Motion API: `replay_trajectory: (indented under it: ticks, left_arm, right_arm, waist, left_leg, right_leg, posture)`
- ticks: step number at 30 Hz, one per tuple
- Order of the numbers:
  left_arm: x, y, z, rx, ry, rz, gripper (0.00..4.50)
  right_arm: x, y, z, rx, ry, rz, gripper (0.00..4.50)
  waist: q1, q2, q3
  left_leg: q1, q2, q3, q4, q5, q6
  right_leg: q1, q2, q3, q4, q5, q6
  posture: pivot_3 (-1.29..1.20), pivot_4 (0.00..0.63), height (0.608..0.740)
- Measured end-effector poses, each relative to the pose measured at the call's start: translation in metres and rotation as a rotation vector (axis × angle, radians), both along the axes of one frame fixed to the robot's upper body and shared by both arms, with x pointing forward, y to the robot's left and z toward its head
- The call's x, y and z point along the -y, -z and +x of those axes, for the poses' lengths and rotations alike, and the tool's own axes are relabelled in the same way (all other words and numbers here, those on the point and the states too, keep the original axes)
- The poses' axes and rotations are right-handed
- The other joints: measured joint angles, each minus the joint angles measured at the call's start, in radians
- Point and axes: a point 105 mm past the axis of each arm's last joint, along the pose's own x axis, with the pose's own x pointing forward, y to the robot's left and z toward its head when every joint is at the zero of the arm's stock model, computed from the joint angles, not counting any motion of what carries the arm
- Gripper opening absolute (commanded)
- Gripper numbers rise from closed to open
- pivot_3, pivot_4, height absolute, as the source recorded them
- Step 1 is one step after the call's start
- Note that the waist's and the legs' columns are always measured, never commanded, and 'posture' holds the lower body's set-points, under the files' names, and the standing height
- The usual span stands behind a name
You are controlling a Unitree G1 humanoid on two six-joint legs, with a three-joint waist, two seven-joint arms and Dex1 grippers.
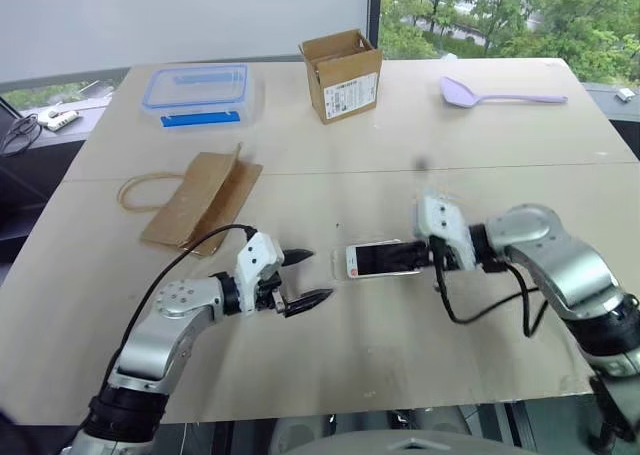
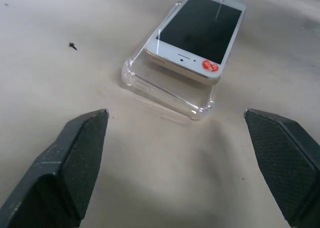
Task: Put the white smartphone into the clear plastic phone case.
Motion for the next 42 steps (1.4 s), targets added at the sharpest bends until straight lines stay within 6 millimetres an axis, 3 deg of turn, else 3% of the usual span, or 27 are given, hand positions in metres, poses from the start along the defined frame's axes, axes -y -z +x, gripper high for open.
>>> replay_trajectory:
  ticks: [3, 10, 21, 26, 30, 38, 42]
  left_arm:
    - [0.004, -0.004, -0.002, 0.016, 0.018, -0.001, 4.5]
    - [0.003, -0.001, -0.004, 0.002, 0.012, 0.003, 4.5]
    - [0.004, 0.0, -0.008, -0.008, 0.007, 0.005, 4.5]
    - [0.004, 0.0, -0.008, -0.006, 0.006, 0.002, 4.5]
    - [0.004, -0.001, -0.009, -0.006, 0.009, -0.002, 4.5]
    - [0.003, -0.001, -0.011, 0.001, 0.007, -0.007, 4.5]
    - [0.0, -0.002, -0.011, 0.004, -0.001, -0.007, 4.5]
  right_arm:
    - [0.0, 0.014, -0.003, -0.009, -0.022, -0.051, 0.08]
    - [-0.002, 0.025, 0.009, 0.01, -0.016, -0.097, 0.08]
    - [-0.009, 0.022, 0.009, -0.005, -0.032, -0.062, 0.08]
    - [-0.028, -0.005, -0.004, -0.075, -0.086, 0.089, 0.08]
    - [-0.038, -0.019, 0.011, -0.002, -0.027, 0.14, 0.08]
    - [-0.034, 0.01, 0.029, 0.071, 0.02, 0.016, 0.08]
    - [-0.038, 0.012, 0.032, 0.169, -0.038, -0.028, 0.08]
  waist:
    - [-0.006, -0.001, 0.002]
    - [-0.002, -0.002, 0.003]
    - [-0.001, -0.004, 0.009]
    - [-0.004, -0.004, 0.009]
    - [-0.001, -0.004, 0.009]
    - [-0.001, -0.003, 0.009]
    - [-0.004, -0.004, 0.009]
  left_leg:
    - [0.001, 0.0, 0.0, 0.001, 0.0, 0.0]
    - [0.0, 0.0, 0.0, 0.005, 0.0, 0.0]
    - [0.001, 0.002, 0.0, 0.016, 0.0, 0.0]
    - [0.001, 0.002, 0.0, 0.016, 0.0, 0.0]
    - [0.001, 0.002, 0.0, 0.016, 0.0, 0.0]
    - [0.001, 0.002, 0.0, 0.016, 0.0, 0.0]
    - [0.004, 0.002, 0.001, 0.016, 0.0, 0.0]
  right_leg:
    - [0.0, 0.002, 0.001, 0.001, 0.0, 0.0]
    - [0.0, 0.008, 0.001, 0.004, 0.0, 0.001]
    - [0.002, 0.008, 0.001, 0.013, 0.0, 0.001]
    - [0.002, 0.008, 0.001, 0.014, 0.0, 0.001]
    - [0.002, 0.008, 0.001, 0.014, 0.0, 0.001]
    - [0.002, 0.009, 0.001, 0.014, 0.0, 0.001]
    - [0.004, 0.01, 0.001, 0.015, 0.0, 0.001]
  posture:
    - [0.0, 0.15, 0.74]
    - [0.0, 0.15, 0.74]
    - [0.0, 0.15, 0.74]
    - [0.0, 0.15, 0.74]
    - [0.0, 0.15, 0.74]
    - [0.0, 0.15, 0.74]
    - [0.0, 0.15, 0.74]
